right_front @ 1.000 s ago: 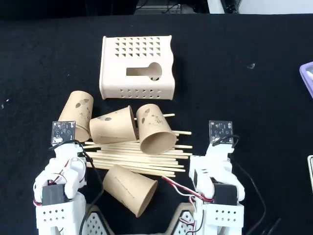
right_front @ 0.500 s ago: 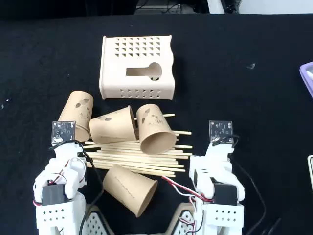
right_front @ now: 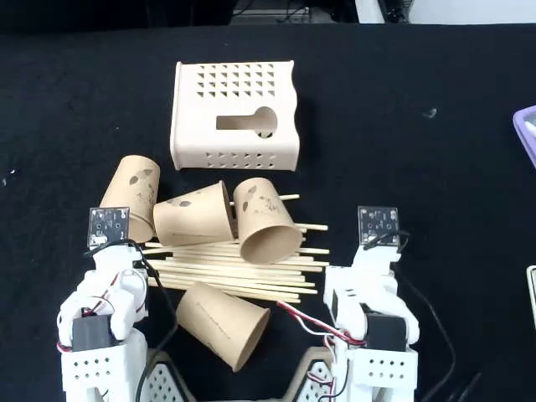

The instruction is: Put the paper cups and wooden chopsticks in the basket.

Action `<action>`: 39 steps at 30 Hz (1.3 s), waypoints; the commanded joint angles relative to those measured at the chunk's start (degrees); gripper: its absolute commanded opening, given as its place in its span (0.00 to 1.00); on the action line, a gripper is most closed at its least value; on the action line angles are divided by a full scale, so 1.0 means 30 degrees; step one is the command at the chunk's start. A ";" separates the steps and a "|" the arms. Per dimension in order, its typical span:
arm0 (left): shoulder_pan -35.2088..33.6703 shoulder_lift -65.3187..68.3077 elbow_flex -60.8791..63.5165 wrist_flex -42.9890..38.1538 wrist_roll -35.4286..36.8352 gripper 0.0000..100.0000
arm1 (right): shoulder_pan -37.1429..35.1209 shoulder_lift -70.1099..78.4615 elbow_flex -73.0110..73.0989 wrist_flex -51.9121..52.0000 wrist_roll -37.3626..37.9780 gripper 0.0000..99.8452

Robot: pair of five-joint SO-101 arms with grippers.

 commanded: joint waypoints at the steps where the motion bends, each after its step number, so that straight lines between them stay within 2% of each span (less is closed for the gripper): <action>1: -0.0132 -0.0029 0.0396 0.0059 0.0059 0.03 | 0.0029 -0.1744 -0.0454 -0.3311 0.0029 0.03; 5: -0.0073 -0.0029 0.0396 0.0059 0.0059 0.03 | 0.1612 -0.1744 -0.2330 -1.0462 0.0029 0.03; 8: -0.0073 -0.0029 0.0396 0.0059 0.0059 0.03 | 0.1875 -0.1744 -0.3267 -1.4945 0.0029 0.03; 10: -0.0015 -0.0029 0.0396 0.0059 0.0000 0.03 | 0.1875 -0.1744 -0.3824 -1.6821 0.0117 0.03; 13: -0.0044 -0.0029 0.0396 0.0059 0.0029 0.03 | 0.1758 -0.1714 -0.5582 -1.7641 0.1905 0.04; 16: -0.0015 -0.0029 0.0396 0.0059 0.0059 0.03 | 0.1700 -0.1568 -0.8806 -1.5179 0.2696 0.12; 19: -0.0015 -0.0029 0.0396 0.0059 -0.0029 0.03 | 0.0586 -0.1538 -1.2733 -1.0989 0.2725 0.24; 21: -0.0103 -0.0029 0.0396 0.0029 -0.0029 0.03 | -0.0205 -0.1304 -1.5663 -0.8469 0.2696 0.28; 24: -0.0190 -0.0029 0.0396 0.0000 -0.0059 0.03 | -0.1436 0.0894 -2.0117 -0.5451 0.2696 0.26; 27: -0.0337 -0.0029 -0.0396 -0.0996 -0.0527 0.03 | -0.2725 0.5377 -2.4161 -0.2462 0.2667 0.23; 33: -0.3502 -0.0029 -0.4557 -0.3165 -0.7326 0.03 | -0.4806 1.5575 -3.0491 0.3751 0.1231 0.23; 37: -0.5055 -0.0029 -0.6872 -0.4689 -0.7795 0.03 | -0.4806 1.9766 -3.1516 0.4278 0.1172 0.24; 39: -0.5641 -0.0029 -0.7722 -0.5216 -0.6886 0.09 | -0.4806 2.1319 -3.1223 0.3663 0.1026 0.24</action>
